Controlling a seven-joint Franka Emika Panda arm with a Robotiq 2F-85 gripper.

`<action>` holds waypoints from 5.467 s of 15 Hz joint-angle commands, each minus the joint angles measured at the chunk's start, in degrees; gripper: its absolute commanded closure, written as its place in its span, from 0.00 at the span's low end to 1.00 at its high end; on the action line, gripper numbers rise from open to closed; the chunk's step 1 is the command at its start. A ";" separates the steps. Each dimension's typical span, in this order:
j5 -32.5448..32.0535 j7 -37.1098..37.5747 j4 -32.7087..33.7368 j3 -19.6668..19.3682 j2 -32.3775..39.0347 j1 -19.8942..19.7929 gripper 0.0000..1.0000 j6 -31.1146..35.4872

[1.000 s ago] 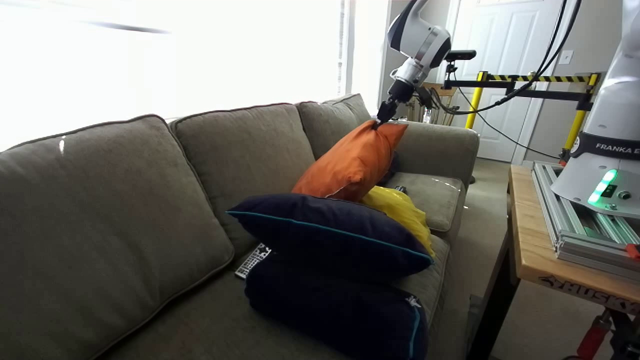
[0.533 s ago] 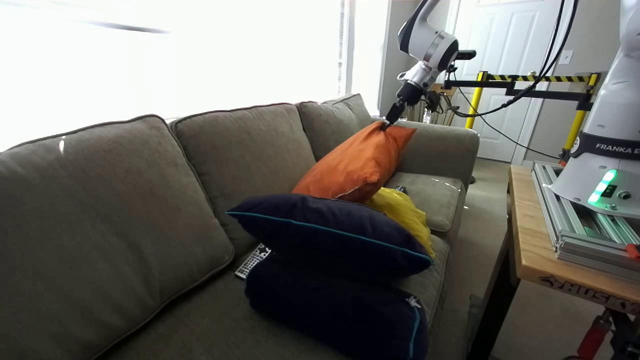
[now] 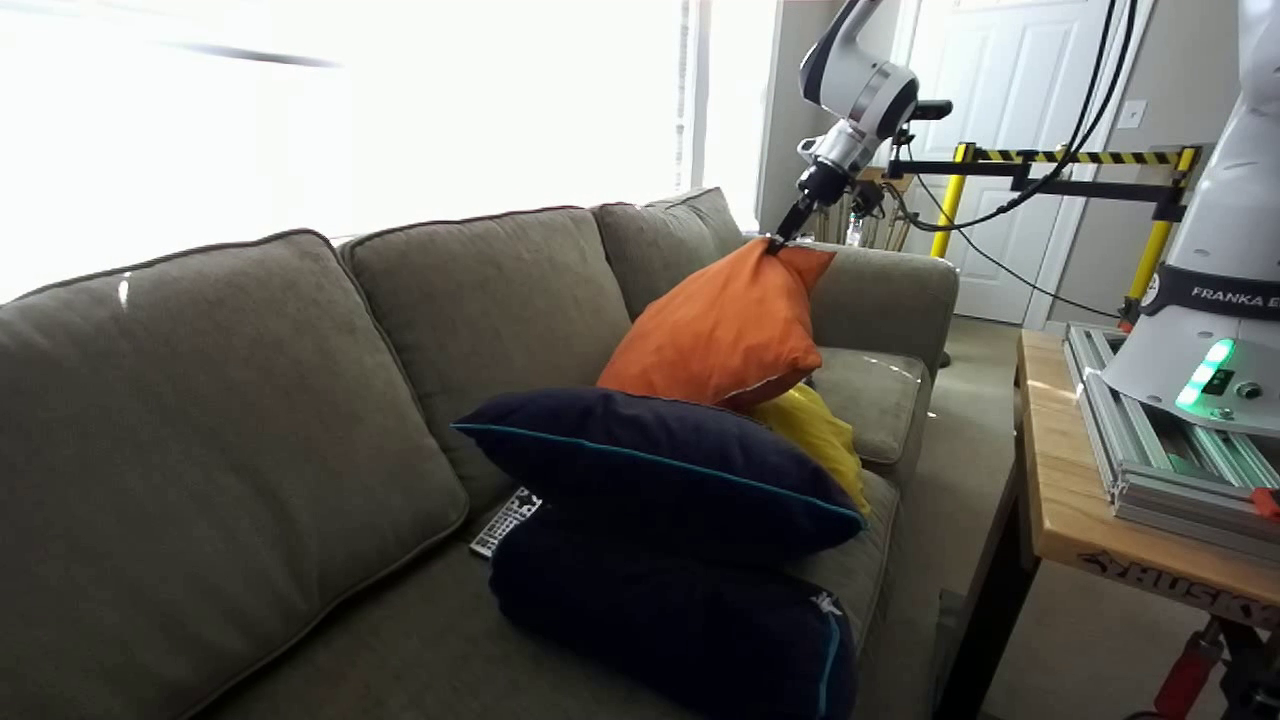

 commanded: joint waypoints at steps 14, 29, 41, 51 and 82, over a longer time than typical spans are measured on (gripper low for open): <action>-2.95 1.78 0.10 -1.96 0.62 1.18 0.49 7.23; -13.14 43.02 -12.95 1.82 -8.42 24.69 0.00 13.49; -18.40 59.37 -16.60 6.93 -7.46 42.55 0.00 18.34; -34.08 68.07 -22.04 3.29 -1.12 61.42 0.00 37.73; -32.89 88.79 -21.58 -30.78 -1.04 102.40 0.00 28.87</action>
